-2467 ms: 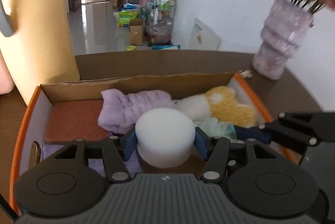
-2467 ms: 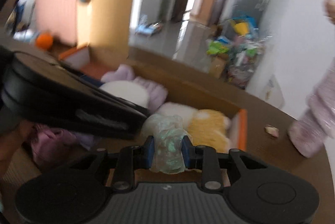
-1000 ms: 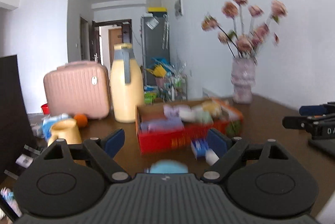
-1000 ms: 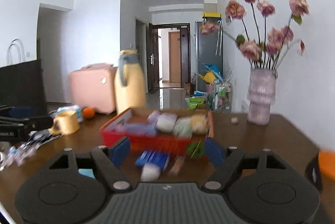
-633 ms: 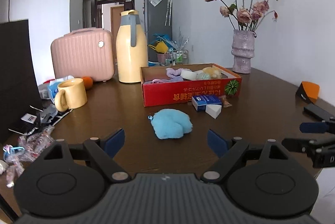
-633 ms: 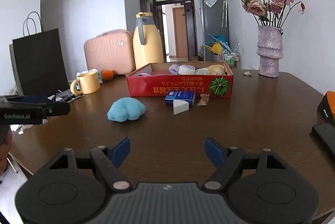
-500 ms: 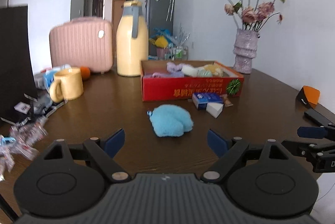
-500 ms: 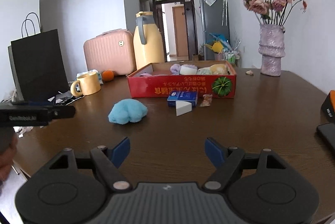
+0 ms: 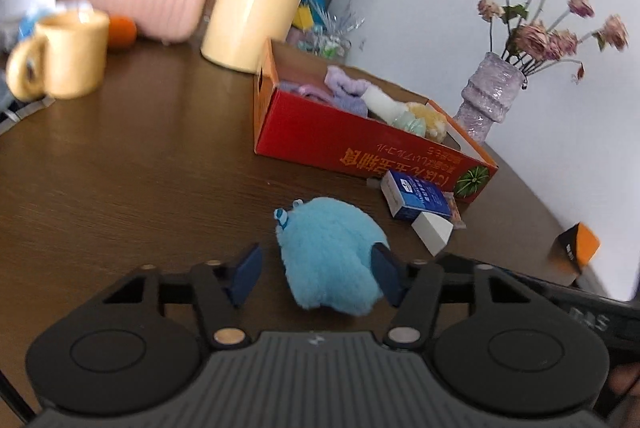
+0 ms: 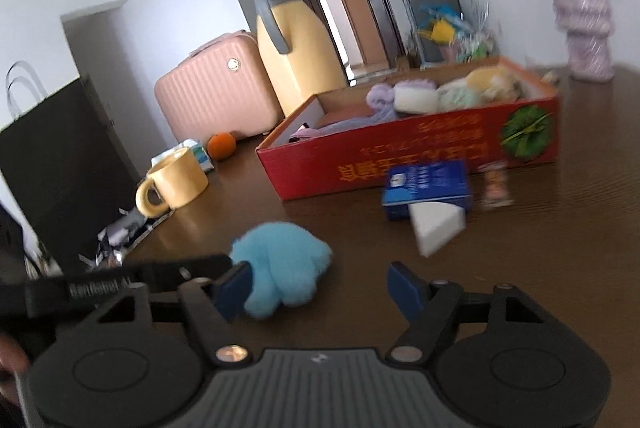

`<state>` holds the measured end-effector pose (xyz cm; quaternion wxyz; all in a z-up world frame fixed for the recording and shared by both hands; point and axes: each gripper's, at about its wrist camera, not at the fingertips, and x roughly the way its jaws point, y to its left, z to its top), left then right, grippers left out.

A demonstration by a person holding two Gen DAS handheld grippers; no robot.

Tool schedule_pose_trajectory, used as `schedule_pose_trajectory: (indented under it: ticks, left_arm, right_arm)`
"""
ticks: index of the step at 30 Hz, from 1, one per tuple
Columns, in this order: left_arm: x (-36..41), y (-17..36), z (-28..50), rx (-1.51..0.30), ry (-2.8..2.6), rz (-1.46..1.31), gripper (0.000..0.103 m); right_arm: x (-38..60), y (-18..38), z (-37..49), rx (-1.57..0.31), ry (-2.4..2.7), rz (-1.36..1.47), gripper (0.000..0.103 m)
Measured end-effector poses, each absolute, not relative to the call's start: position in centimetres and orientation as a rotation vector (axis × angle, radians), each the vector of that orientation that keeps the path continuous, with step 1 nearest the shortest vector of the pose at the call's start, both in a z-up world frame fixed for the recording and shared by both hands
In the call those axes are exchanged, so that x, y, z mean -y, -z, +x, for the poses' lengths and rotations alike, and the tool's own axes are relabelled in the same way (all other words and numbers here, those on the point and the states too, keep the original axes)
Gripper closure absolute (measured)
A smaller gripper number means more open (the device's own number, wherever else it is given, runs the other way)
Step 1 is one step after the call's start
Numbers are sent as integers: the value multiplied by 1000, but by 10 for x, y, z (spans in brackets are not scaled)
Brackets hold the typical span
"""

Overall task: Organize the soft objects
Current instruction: 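Grasp the light blue fuzzy toy with both grippers and lift it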

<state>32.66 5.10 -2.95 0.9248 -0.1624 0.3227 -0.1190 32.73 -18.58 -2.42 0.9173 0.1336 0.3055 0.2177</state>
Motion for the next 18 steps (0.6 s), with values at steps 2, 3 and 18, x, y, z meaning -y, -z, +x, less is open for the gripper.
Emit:
schedule_pose_trajectory:
  ticks: [2, 3, 18]
  left_arm:
    - [-55, 37, 340, -689, 269, -375, 59]
    - [-56, 41, 345, -701, 281, -394, 65]
    - [-61, 40, 338, -710, 372, -504, 75]
  right_arm:
    - [177, 31, 348, -660, -465, 313, 39]
    - [174, 35, 357, -671, -469, 332, 42]
    - [167, 35, 347, -666, -489, 332, 67]
